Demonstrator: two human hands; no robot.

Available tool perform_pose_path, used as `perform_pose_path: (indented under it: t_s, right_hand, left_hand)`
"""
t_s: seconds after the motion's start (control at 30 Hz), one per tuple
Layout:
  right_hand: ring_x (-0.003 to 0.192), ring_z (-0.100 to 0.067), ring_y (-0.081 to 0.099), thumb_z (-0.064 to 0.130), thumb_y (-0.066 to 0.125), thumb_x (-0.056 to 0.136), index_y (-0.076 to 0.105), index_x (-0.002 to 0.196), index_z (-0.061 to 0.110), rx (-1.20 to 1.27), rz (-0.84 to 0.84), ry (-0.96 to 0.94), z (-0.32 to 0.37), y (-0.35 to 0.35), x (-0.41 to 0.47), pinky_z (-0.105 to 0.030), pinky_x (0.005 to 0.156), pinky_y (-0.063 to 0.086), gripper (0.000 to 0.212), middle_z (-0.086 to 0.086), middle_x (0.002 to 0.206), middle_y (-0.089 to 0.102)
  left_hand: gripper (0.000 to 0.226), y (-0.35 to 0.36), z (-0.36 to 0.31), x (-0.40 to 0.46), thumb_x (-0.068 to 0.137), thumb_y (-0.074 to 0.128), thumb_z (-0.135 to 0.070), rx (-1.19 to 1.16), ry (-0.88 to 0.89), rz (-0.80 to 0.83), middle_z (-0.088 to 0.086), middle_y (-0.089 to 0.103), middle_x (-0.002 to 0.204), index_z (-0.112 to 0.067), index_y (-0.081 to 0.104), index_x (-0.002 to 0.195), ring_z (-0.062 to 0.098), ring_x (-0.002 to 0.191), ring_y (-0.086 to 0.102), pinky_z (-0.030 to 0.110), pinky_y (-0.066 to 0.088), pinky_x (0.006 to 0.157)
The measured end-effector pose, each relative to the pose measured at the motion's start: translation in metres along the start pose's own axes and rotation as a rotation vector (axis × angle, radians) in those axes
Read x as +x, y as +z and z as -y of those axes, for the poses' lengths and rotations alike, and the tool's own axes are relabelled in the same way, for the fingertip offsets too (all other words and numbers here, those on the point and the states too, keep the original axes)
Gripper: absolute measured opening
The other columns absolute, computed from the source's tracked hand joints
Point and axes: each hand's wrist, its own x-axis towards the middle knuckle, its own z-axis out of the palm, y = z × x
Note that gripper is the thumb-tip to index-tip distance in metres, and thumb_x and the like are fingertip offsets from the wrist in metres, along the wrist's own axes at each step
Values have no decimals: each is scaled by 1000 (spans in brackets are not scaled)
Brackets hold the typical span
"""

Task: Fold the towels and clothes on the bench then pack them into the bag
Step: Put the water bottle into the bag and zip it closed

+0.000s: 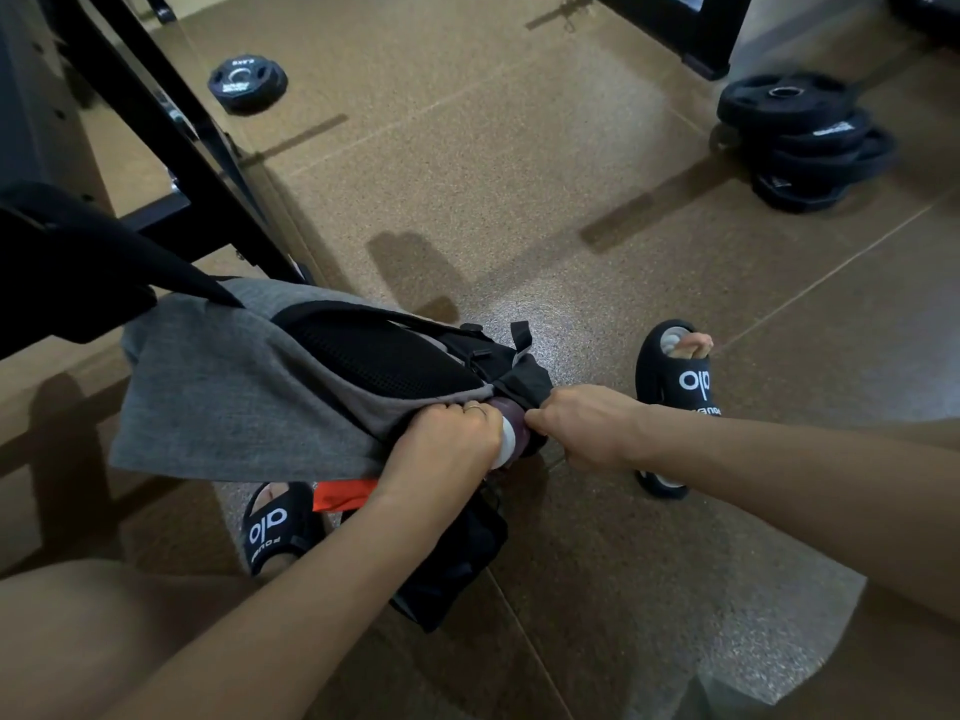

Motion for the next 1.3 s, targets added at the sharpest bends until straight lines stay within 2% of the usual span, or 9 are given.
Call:
perform_pose_path:
  t_s: [0.33, 0.4, 0.6, 0.73, 0.83, 0.93, 1.03, 1.2, 1.3]
  right_hand:
    - [96, -33, 61, 8, 56, 86, 55, 108, 12, 14, 2, 51, -2, 4, 3, -37, 67, 44, 22, -11, 102, 63]
    - [98, -32, 61, 9, 57, 87, 56, 111, 10, 2, 9, 53, -5, -1, 6, -33, 66, 37, 24, -11, 106, 64]
    - [99, -30, 62, 9, 57, 87, 56, 114, 12, 40, -9, 113, -3, -6, 17, -33, 67, 38, 27, -10, 105, 64]
    - [92, -30, 61, 5, 57, 84, 49, 120, 15, 140, -45, 221, -6, 2, 29, -38, 65, 46, 38, -8, 98, 60]
    - [93, -30, 60, 6, 58, 85, 45, 119, 16, 193, -54, 258, -3, 2, 42, -41, 66, 49, 37, -5, 93, 52]
    - [90, -29, 60, 13, 59, 89, 42, 131, 19, 314, -25, 323, 5, 0, 56, -41, 66, 49, 45, -4, 90, 53]
    - [74, -22, 56, 20, 62, 90, 33, 147, 27, 607, -4, 406, 12, 2, 65, -32, 57, 42, 65, -1, 82, 51]
    - [111, -31, 61, 22, 66, 89, 11, 159, 17, 658, 123, 563, 15, 21, 77, -35, 79, 50, 89, -17, 128, 60]
    - [117, -30, 58, 22, 64, 89, 23, 156, 15, 711, 167, 572, 16, 23, 88, -34, 88, 51, 79, -15, 139, 55]
  left_hand:
    - [9, -6, 3, 5, 68, 56, -12, -90, 65, -61, 2, 57, 53, -18, 60, 62, 20, 44, 58, 24, 35, 43]
    - [10, -2, 5, 5, 63, 66, -10, -70, 87, -43, 1, 57, 55, -18, 60, 64, 19, 46, 57, 25, 36, 43]
    - [27, -23, -6, -23, 78, 68, -10, -154, -3, -123, 9, 62, 86, -6, 66, 105, 25, 74, 60, 35, 51, 66]
    - [43, -37, -11, -64, 65, 82, -33, -350, 150, 105, 1, 61, 88, -20, 62, 101, 20, 67, 61, 30, 36, 50]
    - [63, -24, -2, -75, 73, 78, -44, -321, 92, 333, 0, 65, 98, -26, 58, 129, 20, 72, 65, 28, 38, 50]
    - [70, -6, 5, -64, 99, 52, -42, -325, -11, 432, 4, 53, 131, -33, 18, 160, 26, 101, 62, 33, 39, 66]
    - [69, 11, 5, -49, 103, 44, -45, -308, -52, 513, 7, 51, 134, -36, 7, 161, 28, 103, 61, 33, 38, 68]
    - [65, 33, 6, -34, 107, 35, -47, -181, -63, 623, 10, 57, 133, -30, 6, 163, 29, 105, 65, 31, 35, 69]
    - [59, 48, 8, -25, 110, 30, -43, -40, -35, 666, 8, 65, 124, -20, 14, 162, 25, 108, 65, 30, 34, 72]
